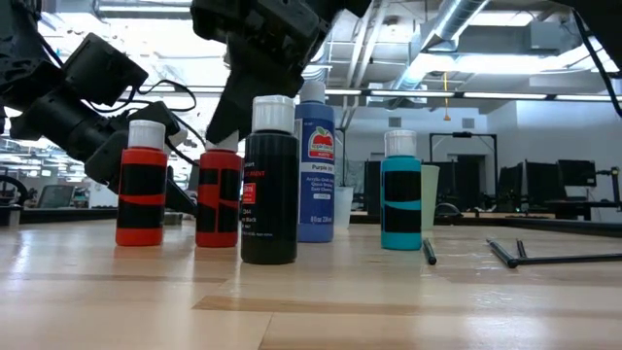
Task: Pick & Place Paint Supplies
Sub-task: Put the right small red paint bottle into the bin
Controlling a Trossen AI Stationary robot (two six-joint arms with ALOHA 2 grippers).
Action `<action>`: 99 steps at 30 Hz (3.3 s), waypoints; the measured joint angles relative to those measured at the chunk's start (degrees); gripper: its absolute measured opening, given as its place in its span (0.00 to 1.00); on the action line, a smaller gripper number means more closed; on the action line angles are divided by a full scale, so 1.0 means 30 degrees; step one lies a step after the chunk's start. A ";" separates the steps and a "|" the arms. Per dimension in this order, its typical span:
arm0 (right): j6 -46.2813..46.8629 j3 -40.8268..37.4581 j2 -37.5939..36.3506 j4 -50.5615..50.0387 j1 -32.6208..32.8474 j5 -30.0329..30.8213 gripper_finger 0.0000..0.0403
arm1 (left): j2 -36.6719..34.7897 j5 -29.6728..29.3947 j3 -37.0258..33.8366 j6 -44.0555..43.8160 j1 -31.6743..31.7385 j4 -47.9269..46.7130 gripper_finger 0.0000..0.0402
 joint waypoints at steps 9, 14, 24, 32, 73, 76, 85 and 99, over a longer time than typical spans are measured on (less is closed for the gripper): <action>0.0097 0.0000 0.0000 -0.0278 0.0000 0.0001 0.31 | 0.0002 -0.0007 0.0000 0.0000 0.0000 0.0039 0.62; 0.0160 0.0000 0.0000 -0.0209 0.0000 0.0052 0.27 | 0.0000 -0.0013 0.0000 -0.0001 0.0000 0.0087 0.62; -0.0905 0.1943 -0.0219 -0.1609 -0.0221 0.0867 0.28 | 0.0005 -0.0073 0.0007 -0.0007 0.0000 0.0131 0.62; -0.3197 0.6344 -0.0204 -0.5350 -0.1838 0.0934 0.28 | 0.0000 -0.0073 0.0007 -0.0146 0.0000 0.0131 0.62; -0.2146 0.5595 -0.0707 -0.4959 -0.8727 0.0905 0.28 | 0.0000 -0.0578 -0.0051 0.0379 0.0000 0.0277 0.62; -0.2014 0.5595 -0.0707 -0.4752 -0.8728 0.0923 0.28 | 0.0000 -0.0576 -0.0051 0.0372 -0.0006 0.0282 0.62; -0.1506 0.5513 0.0061 -0.5198 -0.8728 0.0927 0.28 | 0.0000 -0.0561 -0.0054 0.0364 -0.0004 0.0277 0.62; -0.1323 0.5595 0.0255 -0.4919 -0.8990 0.1000 0.28 | 0.0000 -0.0501 -0.0062 0.0357 -0.0002 0.0297 0.62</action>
